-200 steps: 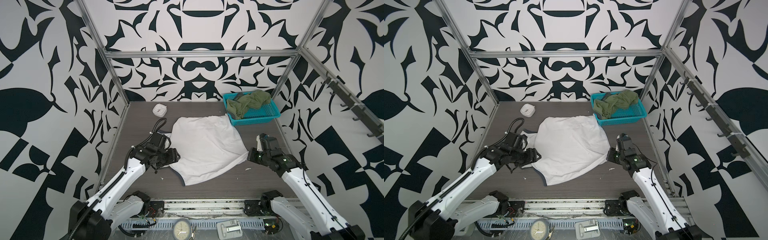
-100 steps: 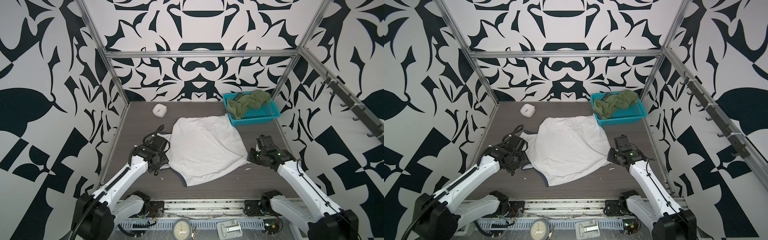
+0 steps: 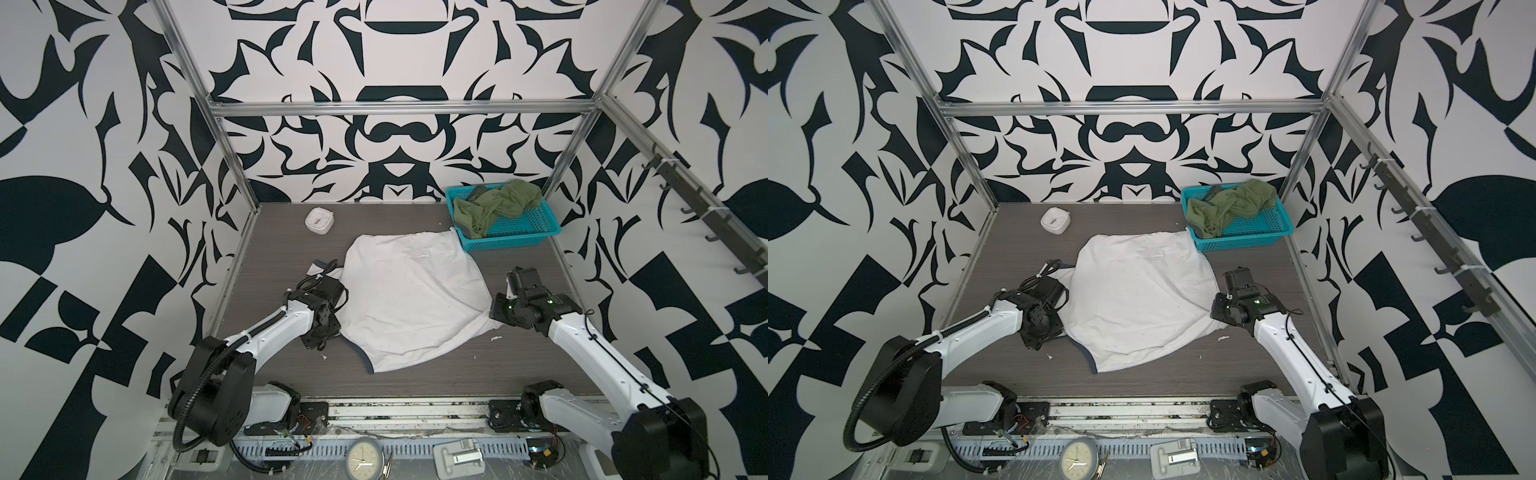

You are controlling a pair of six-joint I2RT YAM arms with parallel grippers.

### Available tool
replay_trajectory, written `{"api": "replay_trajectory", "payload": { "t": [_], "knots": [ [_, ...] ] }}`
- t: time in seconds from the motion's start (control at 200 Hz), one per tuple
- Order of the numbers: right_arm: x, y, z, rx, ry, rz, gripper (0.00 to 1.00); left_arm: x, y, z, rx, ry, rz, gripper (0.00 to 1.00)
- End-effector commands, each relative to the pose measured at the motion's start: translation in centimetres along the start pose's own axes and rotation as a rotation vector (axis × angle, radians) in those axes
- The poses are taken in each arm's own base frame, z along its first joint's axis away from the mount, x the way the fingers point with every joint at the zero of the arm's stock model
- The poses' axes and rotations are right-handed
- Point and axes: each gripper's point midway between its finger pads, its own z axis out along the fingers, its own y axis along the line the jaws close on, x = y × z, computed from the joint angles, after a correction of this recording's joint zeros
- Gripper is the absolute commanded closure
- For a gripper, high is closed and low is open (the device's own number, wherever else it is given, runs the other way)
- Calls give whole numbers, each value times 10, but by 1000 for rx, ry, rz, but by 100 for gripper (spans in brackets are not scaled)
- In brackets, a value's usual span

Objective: Fold and stack the tank tops
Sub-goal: 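Release the tank top and open both grippers near its nearer edge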

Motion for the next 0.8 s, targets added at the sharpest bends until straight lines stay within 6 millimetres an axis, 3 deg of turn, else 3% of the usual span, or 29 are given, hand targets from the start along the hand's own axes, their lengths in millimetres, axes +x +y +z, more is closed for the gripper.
{"api": "replay_trajectory", "payload": {
  "t": [0.0,0.115,0.205,0.32,0.41,0.575,0.615,0.665,0.72,0.795],
  "knots": [
    [-12,1,-6,-2,-50,-7,100,-1,15,7,-60,-10,-5,69],
    [-15,-5,-8,42,-61,-14,100,-18,31,-6,-137,-79,-23,87],
    [-17,-11,-11,80,-64,-6,100,-38,58,-40,-222,-211,-80,100],
    [-15,-16,-12,103,-58,9,100,-64,82,-91,-215,-438,-209,100],
    [-10,-20,-12,118,-40,28,100,-66,94,-103,-176,-509,-295,100],
    [14,-16,-5,57,24,92,100,-36,100,-78,-154,-379,-361,84],
    [20,-16,-3,44,35,104,100,-28,101,-71,-141,-345,-377,74],
    [23,-18,-3,41,37,110,100,-21,103,-64,-127,-324,-396,52],
    [21,-19,-6,50,26,109,87,-18,105,-61,-108,-329,-408,34],
    [9,-24,-17,92,-18,95,69,-23,104,-68,-70,-364,-413,27]
  ]
}}
